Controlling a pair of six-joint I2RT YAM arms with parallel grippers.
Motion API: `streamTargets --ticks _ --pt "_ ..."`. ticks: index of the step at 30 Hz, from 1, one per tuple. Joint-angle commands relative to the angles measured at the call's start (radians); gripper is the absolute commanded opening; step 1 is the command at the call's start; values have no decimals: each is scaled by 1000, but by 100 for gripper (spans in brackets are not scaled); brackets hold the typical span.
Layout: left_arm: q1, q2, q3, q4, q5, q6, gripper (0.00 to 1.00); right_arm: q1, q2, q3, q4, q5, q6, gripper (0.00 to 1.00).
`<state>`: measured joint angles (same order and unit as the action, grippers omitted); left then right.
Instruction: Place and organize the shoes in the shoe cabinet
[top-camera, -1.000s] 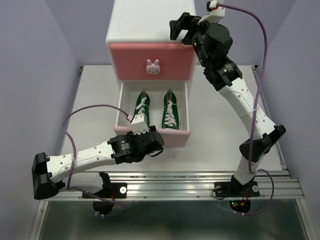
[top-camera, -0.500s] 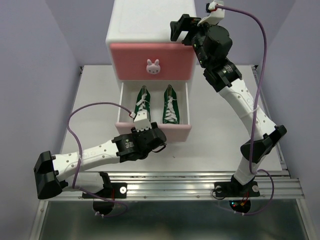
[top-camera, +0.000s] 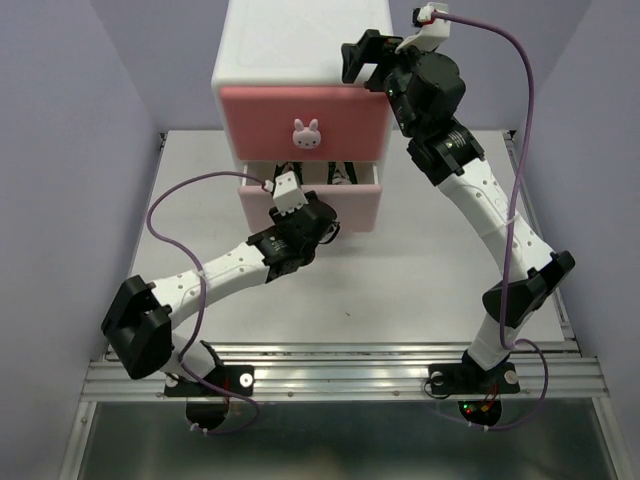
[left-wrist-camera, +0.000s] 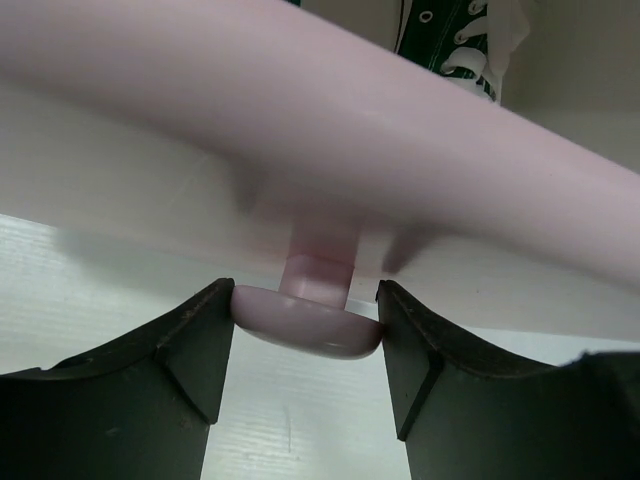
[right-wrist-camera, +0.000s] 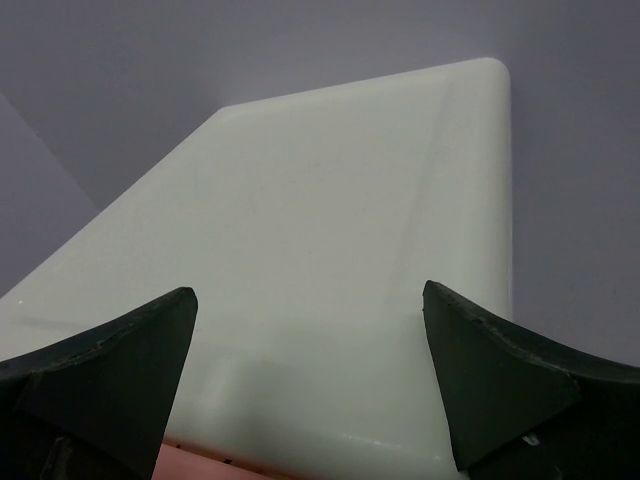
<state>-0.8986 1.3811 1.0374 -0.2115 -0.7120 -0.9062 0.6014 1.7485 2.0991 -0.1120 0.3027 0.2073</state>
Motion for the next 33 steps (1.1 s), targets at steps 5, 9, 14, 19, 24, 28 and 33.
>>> streamTargets --ticks 5,9,14,19,24,28,33 --pt "165 189 125 161 32 121 0 0 31 -68 -178 -34 47 100" --pt "214 249 229 172 43 153 0 0 13 -93 -175 -39 64 100" --pt "230 266 285 172 77 204 28 0 -24 -143 -146 -45 86 100" --pt "230 193 257 124 121 184 44 0 -30 -145 -130 -54 78 100" --pt "221 -15 216 0 122 132 99 0 -20 -61 -115 -22 70 100" --pt "219 -177 265 -182 85 115 99 0 -46 -51 -34 84 93 100" --pt "222 -272 481 -573 8 69 99 0 -35 94 -11 186 26 100"
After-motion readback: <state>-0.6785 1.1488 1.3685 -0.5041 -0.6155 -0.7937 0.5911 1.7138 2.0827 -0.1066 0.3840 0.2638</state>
